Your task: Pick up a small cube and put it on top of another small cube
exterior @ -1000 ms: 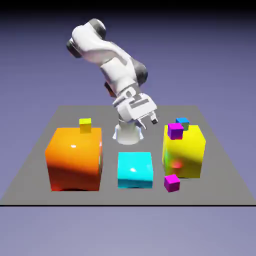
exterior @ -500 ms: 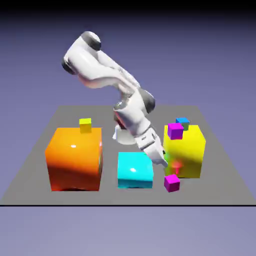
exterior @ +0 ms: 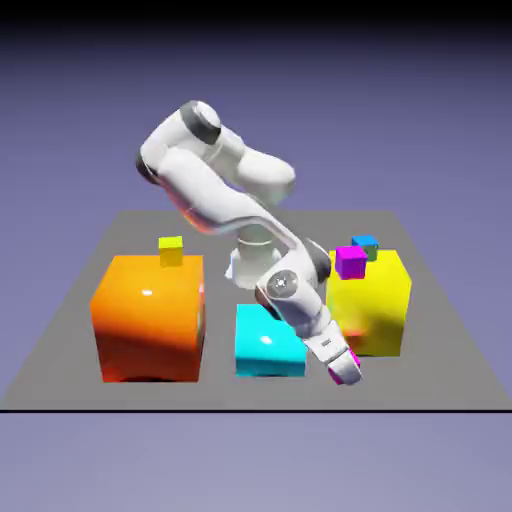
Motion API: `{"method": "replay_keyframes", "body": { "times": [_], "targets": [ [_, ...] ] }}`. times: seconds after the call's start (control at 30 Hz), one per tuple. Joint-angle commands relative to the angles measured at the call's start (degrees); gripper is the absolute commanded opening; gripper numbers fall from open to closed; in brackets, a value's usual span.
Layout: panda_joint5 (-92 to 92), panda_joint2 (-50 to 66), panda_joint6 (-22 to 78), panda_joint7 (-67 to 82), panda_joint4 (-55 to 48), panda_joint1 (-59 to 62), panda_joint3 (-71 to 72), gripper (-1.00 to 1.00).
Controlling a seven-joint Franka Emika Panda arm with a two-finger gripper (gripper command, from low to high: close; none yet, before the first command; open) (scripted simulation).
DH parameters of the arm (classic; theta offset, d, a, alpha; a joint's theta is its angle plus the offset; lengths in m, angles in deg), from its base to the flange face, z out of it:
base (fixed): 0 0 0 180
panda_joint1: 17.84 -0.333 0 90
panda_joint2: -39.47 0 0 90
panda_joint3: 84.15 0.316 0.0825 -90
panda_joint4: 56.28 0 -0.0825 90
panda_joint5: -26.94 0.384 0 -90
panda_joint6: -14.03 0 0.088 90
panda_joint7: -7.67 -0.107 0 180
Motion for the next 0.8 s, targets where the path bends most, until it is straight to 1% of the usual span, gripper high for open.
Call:
{"method": "replay_keyframes", "body": {
  "times": [0.0,0.17,0.77],
  "targets": [
    [0.8,0.9,1.5,0.4,0.5,2.1,2.0,-1.0],
    [5.0,4.9,8.6,2.2,2.5,12.2,12.0,-1.0],
    [25.4,13.8,25.0,8.9,5.4,43.0,49.4,-1.0]
  ]
}}
